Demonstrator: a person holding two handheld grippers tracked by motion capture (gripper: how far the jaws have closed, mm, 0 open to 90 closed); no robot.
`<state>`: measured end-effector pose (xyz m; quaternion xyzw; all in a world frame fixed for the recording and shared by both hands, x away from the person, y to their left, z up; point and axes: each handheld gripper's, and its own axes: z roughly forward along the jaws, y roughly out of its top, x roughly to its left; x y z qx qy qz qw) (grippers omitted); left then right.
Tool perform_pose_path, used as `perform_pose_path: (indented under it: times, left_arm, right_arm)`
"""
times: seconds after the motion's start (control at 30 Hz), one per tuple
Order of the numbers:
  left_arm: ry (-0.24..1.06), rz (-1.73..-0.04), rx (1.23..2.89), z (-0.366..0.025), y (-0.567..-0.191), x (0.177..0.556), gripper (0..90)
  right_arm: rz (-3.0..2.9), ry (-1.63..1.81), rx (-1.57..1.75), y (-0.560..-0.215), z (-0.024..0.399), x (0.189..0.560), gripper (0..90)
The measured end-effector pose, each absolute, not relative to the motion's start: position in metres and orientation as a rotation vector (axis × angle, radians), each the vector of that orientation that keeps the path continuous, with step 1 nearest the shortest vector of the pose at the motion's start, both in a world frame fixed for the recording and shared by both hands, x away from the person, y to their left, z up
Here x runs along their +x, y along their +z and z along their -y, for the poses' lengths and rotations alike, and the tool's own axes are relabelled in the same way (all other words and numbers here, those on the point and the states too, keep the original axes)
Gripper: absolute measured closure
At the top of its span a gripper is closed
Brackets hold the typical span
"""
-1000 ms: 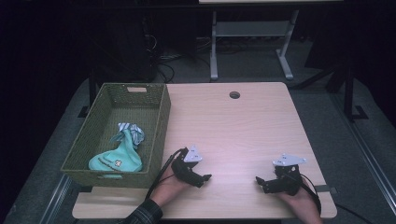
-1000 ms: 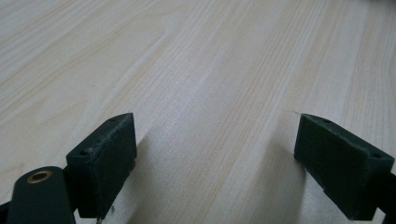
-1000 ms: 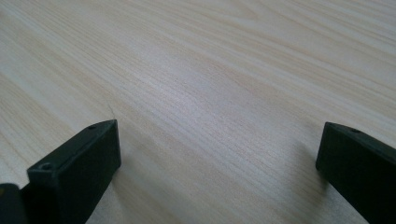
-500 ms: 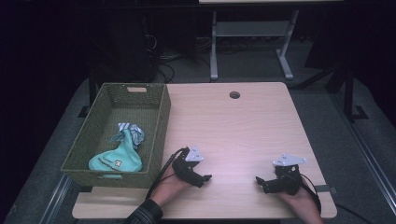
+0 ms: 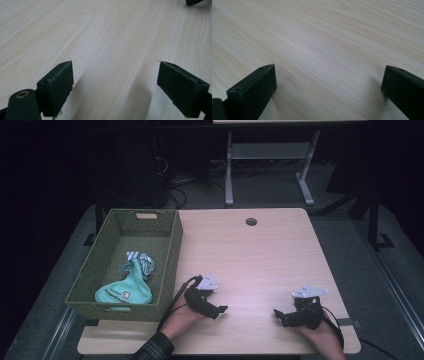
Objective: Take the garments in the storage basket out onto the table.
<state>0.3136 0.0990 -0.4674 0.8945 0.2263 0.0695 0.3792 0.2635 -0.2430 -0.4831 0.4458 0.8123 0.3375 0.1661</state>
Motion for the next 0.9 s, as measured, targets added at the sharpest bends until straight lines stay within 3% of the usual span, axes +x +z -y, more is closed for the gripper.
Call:
perform_pose_path:
  times: [0.9]
  left_arm:
    - [0.170,-0.588,2.275,-0.107,-0.450,0.318,13.0]
  right_arm:
    - [-2.314,0.960,1.270,-0.483,0.243,0.264,0.0]
